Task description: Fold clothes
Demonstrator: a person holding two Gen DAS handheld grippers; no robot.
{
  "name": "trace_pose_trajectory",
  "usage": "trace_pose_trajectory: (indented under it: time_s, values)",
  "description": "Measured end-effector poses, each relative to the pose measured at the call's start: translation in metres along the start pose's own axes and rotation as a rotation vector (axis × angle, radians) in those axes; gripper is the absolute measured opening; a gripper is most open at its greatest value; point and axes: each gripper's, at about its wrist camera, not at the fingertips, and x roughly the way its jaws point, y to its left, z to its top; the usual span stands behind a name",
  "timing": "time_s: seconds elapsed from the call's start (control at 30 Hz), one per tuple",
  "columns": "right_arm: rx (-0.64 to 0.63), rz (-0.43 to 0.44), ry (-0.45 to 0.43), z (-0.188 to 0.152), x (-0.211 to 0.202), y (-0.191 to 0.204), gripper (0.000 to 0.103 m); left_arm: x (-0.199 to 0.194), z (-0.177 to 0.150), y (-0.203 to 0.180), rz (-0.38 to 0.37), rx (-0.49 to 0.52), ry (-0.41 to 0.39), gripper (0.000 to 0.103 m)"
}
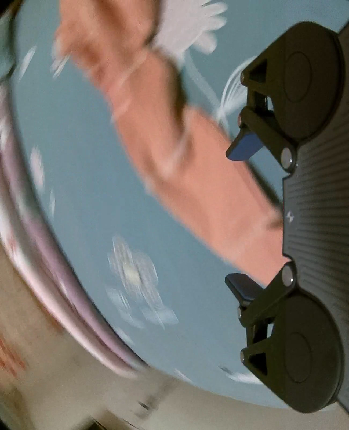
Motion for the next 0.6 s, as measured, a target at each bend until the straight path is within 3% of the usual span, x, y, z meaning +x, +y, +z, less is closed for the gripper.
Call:
trace_pose_trajectory:
  time_s: [0.13, 0.23, 0.33, 0.4, 0.5, 0.6]
  values:
    - [-0.034, -0.019, 0.004, 0.004, -0.004, 0.006, 0.103, 0.031, -0.006, -0.028, 0.035, 0.105, 0.017, 0.094]
    - [-0.024, -0.042, 0.015, 0.004, -0.003, 0.004, 0.103, 0.034, -0.011, -0.010, 0.097, 0.046, 0.003, 0.095]
    - [-0.005, -0.046, 0.019, 0.005, -0.001, 0.002, 0.103, 0.041, -0.020, 0.025, 0.211, -0.052, 0.044, 0.094]
    - [-0.007, -0.050, 0.020, 0.006, 0.000, 0.002, 0.103, 0.040, -0.029, 0.053, 0.247, -0.131, 0.071, 0.094]
    - [-0.014, -0.050, 0.022, 0.007, 0.002, 0.002, 0.103, 0.033, -0.041, 0.081, 0.256, -0.212, 0.095, 0.094]
    - [-0.021, -0.043, 0.031, 0.007, 0.004, 0.001, 0.103, 0.014, -0.038, 0.075, 0.227, -0.200, 0.072, 0.093]
